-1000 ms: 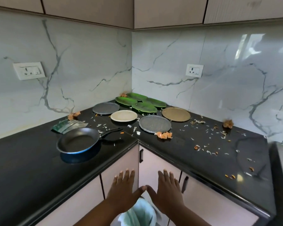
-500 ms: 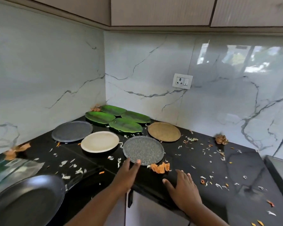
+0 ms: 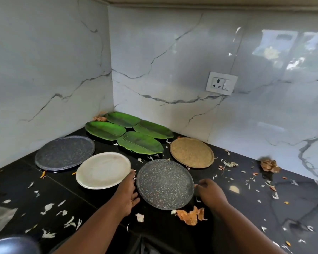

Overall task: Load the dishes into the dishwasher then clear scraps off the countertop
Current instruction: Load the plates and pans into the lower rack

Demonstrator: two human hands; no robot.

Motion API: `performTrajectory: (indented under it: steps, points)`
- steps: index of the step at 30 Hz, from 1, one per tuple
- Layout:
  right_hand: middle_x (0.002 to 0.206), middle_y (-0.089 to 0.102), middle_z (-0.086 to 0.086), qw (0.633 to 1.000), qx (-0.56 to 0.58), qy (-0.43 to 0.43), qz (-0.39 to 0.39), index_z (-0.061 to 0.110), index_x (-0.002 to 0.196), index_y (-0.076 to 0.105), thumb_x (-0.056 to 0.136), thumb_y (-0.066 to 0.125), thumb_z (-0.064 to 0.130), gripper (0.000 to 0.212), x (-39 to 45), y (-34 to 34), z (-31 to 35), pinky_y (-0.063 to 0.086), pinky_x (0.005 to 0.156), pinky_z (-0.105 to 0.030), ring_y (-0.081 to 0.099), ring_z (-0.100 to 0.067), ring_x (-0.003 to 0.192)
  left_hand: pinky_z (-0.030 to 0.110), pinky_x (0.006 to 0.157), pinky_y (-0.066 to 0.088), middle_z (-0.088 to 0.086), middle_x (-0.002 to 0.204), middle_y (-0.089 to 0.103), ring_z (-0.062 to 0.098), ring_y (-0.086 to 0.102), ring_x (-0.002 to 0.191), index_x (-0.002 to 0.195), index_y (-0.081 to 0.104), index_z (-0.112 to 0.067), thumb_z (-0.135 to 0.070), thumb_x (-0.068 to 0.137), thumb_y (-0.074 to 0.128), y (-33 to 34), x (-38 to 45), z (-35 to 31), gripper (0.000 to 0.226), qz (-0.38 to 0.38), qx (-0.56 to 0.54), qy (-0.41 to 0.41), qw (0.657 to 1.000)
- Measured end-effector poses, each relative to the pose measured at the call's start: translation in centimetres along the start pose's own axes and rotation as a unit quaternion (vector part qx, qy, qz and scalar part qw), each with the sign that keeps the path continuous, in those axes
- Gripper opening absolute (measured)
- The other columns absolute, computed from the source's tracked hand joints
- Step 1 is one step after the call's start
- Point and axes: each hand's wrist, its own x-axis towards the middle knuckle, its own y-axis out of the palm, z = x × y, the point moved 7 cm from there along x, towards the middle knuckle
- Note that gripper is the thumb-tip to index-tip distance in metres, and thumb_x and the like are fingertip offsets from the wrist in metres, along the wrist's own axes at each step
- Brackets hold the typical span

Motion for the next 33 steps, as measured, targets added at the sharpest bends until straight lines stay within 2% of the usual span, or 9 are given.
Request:
performTrajectory:
  steps: [5, 7, 10, 13, 15, 21, 26, 30, 33]
  points:
    - [0.085, 0.067, -0.001, 0.999, 0.011, 0.018, 0.037, 0.013, 0.091, 0.067, 0.088, 0.059, 0.032, 0.021, 5.9, 1.6, -0.7, 0.043, 0.066, -0.026, 0.061, -0.017, 0.076, 0.041, 0.109, 0.03, 0.008, 0.146, 0.044, 0.028, 0.039, 0.135, 0.143, 0.039, -0.021, -0.046, 0.098, 0.044, 0.8, 1.4, -0.1, 0.052, -0.029, 0.034, 0.012, 0.999]
    - [0.064, 0.057, -0.002, 0.995, 0.063, 0.048, 0.064, 0.013, 0.071, 0.059, 0.088, 0.057, 0.021, 0.02, 6.8, 2.3, -0.7, 0.042, 0.057, -0.026, 0.053, -0.018, 0.057, 0.035, 0.094, 0.039, 0.007, 0.124, 0.056, 0.025, 0.052, 0.115, 0.127, 0.05, -0.023, -0.039, 0.097, 0.051, 0.9, 1.5, -0.4, 0.035, -0.054, 0.029, 0.009, 0.998]
    - [0.061, 0.05, -0.006, 0.971, 0.169, 0.129, 0.11, 0.011, 0.075, 0.056, 0.087, 0.057, 0.012, 0.013, 7.5, 3.0, -1.2, 0.039, 0.045, -0.021, 0.044, -0.017, 0.048, 0.026, 0.065, 0.044, 0.004, 0.102, 0.067, 0.015, 0.056, 0.078, 0.114, 0.057, -0.014, -0.028, 0.089, 0.063, 0.6, 2.1, -0.5, 0.03, -0.091, 0.018, 0.004, 0.996]
    - [0.053, 0.047, -0.002, 0.948, 0.215, 0.172, 0.159, 0.013, 0.073, 0.057, 0.087, 0.061, 0.016, 0.015, 8.0, 3.3, -1.7, 0.034, 0.042, -0.017, 0.038, -0.013, 0.045, 0.04, 0.097, 0.049, 0.011, 0.109, 0.071, 0.028, 0.065, 0.103, 0.116, 0.061, -0.007, -0.016, 0.085, 0.064, 0.8, 2.6, 0.0, 0.032, -0.07, -0.013, -0.014, 0.997]
    - [0.047, 0.05, 0.003, 0.93, 0.252, 0.177, 0.198, 0.014, 0.073, 0.058, 0.09, 0.06, 0.023, 0.02, 8.1, 3.5, -1.4, 0.032, 0.043, -0.017, 0.034, -0.012, 0.046, 0.042, 0.101, 0.044, 0.016, 0.116, 0.067, 0.033, 0.06, 0.114, 0.114, 0.058, -0.004, -0.008, 0.085, 0.061, 1.3, 2.3, 0.3, 0.029, -0.061, -0.045, -0.037, 0.996]
    - [0.094, 0.062, -0.015, 0.889, 0.376, 0.214, 0.152, 0.006, 0.117, 0.054, 0.095, 0.057, 0.032, 0.034, 11.1, 2.4, -1.3, 0.05, 0.053, -0.033, 0.062, -0.028, 0.072, 0.039, 0.086, 0.051, 0.019, 0.113, 0.066, 0.035, 0.06, 0.105, 0.113, 0.058, 0.0, -0.003, 0.083, 0.057, 1.7, 1.2, -0.9, 0.03, -0.051, -0.1, -0.01, 0.994]
    - [0.11, 0.055, -0.023, 0.81, 0.506, 0.28, 0.099, 0.012, 0.138, 0.041, 0.097, 0.056, 0.022, 0.045, 13.5, 1.2, -0.7, 0.055, 0.072, -0.041, 0.061, -0.037, 0.091, 0.036, 0.07, 0.056, 0.017, 0.116, 0.067, 0.032, 0.06, 0.099, 0.12, 0.057, -0.004, -0.009, 0.084, 0.057, 1.4, 0.8, -1.9, 0.036, -0.048, -0.119, 0.02, 0.991]
    - [0.106, 0.054, -0.019, 0.803, 0.51, 0.301, 0.072, 0.012, 0.135, 0.043, 0.097, 0.055, 0.019, 0.04, 14.7, 1.0, 0.1, 0.057, 0.08, -0.042, 0.059, -0.032, 0.083, 0.046, 0.097, 0.048, 0.019, 0.12, 0.065, 0.036, 0.059, 0.114, 0.124, 0.056, -0.004, -0.009, 0.086, 0.055, 1.0, 1.1, -2.0, 0.038, -0.055, -0.132, 0.028, 0.989]
    - [0.101, 0.054, -0.019, 0.81, 0.491, 0.317, 0.059, 0.008, 0.118, 0.048, 0.096, 0.054, 0.013, 0.023, 15.2, 0.8, 0.3, 0.06, 0.067, -0.038, 0.058, -0.029, 0.077, 0.049, 0.108, 0.038, 0.022, 0.125, 0.062, 0.037, 0.055, 0.119, 0.123, 0.055, -0.002, -0.007, 0.086, 0.054, 0.9, 1.0, -2.0, 0.038, -0.063, -0.153, 0.034, 0.986]
